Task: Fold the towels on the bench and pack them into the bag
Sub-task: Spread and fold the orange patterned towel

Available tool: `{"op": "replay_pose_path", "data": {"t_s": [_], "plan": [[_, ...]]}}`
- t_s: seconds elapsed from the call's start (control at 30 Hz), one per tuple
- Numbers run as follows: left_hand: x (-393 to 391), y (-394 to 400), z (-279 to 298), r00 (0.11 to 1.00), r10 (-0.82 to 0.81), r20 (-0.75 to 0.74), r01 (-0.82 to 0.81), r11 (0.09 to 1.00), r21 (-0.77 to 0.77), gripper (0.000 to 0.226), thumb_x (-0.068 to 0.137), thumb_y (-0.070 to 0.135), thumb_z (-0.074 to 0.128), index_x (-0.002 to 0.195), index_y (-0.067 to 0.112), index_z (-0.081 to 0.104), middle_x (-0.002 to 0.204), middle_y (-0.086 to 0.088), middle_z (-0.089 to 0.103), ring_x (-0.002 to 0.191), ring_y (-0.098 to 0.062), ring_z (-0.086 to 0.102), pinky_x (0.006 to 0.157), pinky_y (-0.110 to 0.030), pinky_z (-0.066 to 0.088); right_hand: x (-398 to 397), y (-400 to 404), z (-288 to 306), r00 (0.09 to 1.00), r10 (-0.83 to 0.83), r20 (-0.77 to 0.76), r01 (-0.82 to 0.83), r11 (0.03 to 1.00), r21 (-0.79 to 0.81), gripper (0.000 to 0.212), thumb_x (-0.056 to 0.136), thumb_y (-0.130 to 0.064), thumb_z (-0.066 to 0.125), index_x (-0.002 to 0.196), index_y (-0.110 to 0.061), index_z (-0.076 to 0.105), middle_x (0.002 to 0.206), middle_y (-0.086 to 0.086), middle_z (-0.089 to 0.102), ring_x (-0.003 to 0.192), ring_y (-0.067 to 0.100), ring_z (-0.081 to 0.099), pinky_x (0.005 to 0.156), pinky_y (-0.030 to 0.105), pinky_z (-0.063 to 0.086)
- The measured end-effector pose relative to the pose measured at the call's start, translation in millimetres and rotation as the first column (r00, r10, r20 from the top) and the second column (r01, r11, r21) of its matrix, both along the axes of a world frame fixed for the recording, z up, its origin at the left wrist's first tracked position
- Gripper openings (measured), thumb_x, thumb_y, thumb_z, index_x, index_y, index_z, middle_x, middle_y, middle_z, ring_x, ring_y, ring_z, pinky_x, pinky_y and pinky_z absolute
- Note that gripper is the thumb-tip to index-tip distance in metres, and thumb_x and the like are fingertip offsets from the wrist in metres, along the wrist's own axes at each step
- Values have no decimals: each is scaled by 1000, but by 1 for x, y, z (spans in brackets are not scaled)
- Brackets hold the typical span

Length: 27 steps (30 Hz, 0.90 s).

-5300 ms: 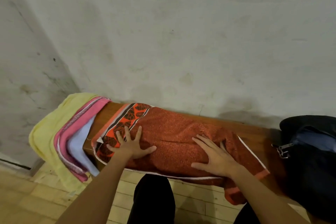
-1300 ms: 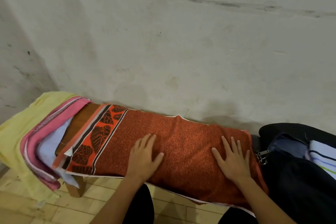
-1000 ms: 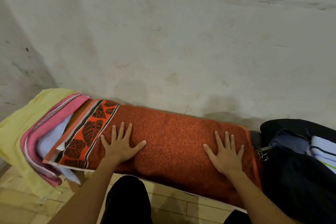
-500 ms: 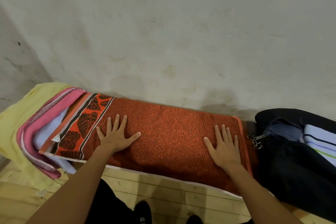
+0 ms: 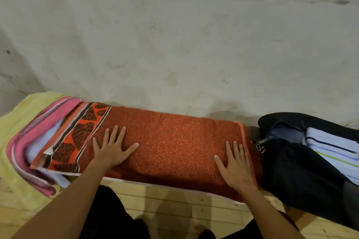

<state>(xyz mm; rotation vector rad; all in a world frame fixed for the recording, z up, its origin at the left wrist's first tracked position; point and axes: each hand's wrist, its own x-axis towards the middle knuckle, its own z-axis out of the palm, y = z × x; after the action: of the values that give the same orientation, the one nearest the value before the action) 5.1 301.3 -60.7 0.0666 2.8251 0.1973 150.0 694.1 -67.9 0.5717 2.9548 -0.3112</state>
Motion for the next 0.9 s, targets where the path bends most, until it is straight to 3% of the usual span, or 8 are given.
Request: {"op": "replay_pose_path", "data": {"t_s": [0.37,0.9], "plan": [[-5,5,1,999,-15,42,15,1000,5,99,75,90,12,153,37,-17,161,6,-24,148,-23,-24,113,-62,-15,-15,9,4,996,2,91,1,999,-34,79,94,-74,11,155,-32,-15,164,1,-21,150,18,-23,122,41,-14],[-6,25,2,996,-68,52,67,997,27,103,72,94,13,153,38,-18,160,8,-28,146,-23,-29,110,-62,-20,-2,16,1,994,-101,29,100,994,40,79,92,-75,11,157,-34,-8,166,-2,-11,152,17,-14,122,36,-13]]}}
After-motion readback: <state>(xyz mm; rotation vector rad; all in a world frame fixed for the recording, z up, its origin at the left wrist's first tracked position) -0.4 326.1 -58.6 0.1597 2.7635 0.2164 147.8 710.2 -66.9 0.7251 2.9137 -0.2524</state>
